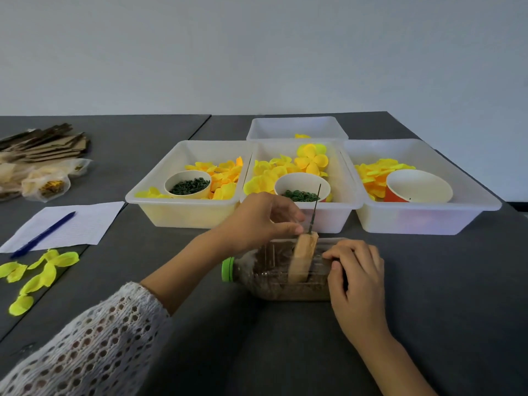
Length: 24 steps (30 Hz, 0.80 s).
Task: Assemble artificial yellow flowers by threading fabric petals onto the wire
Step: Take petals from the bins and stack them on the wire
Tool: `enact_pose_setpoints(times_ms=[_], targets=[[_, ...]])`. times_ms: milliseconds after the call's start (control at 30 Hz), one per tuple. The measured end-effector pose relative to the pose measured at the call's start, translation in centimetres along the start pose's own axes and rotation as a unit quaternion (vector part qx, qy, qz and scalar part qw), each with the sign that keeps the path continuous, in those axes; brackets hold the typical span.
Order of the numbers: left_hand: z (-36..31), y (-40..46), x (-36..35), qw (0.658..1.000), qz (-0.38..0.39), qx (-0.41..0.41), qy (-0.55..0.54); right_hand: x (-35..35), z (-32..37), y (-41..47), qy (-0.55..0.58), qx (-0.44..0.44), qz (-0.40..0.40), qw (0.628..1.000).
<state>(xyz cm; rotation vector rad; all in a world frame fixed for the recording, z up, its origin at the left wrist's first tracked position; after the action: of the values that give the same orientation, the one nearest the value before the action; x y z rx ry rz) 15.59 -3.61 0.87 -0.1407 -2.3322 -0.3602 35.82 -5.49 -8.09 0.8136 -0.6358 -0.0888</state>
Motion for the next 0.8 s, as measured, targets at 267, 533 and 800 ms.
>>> enact_pose_setpoints(times_ms=[267,533,800], targets=[[4.1,1.5,7.2,0.957,-0.234,0.053,0.162,0.0,0.2,0.1,-0.001,0.0,0.0,1.0],[9.5,6.1,7.9,0.922,-0.012,0.249,0.298,0.0,0.2,0.3,-0.002,0.005,-0.007,1.0],[10.8,5.7,8.0,0.927,-0.107,0.299,0.197,-0.1,0.1,0.1,-0.005,0.012,-0.008,1.0]])
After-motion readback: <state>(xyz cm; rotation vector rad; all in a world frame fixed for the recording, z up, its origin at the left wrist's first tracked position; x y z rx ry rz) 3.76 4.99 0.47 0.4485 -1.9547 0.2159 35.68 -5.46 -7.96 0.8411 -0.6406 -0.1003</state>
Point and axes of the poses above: each hand's wrist, its own y-axis towards the middle knuckle, its own x-axis out of the back of the hand, z = x × y, the point moved 1 cm from there along y, towards the middle knuckle, and after that the axes turned 5 degrees about y, right-handed, at the moved point
